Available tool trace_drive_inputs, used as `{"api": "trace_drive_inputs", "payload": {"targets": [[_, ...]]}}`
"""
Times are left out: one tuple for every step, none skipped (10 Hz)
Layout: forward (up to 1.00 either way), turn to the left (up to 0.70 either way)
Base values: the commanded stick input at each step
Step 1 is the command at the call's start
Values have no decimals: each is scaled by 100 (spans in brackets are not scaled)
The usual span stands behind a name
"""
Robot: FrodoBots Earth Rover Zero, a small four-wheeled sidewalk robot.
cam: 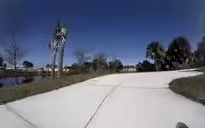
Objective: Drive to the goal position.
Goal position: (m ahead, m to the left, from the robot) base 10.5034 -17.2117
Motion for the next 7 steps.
{"api": "trace_drive_inputs", "payload": {"targets": [[100,0],[100,0],[100,0],[100,0],[100,0],[100,0],[100,-15]]}}
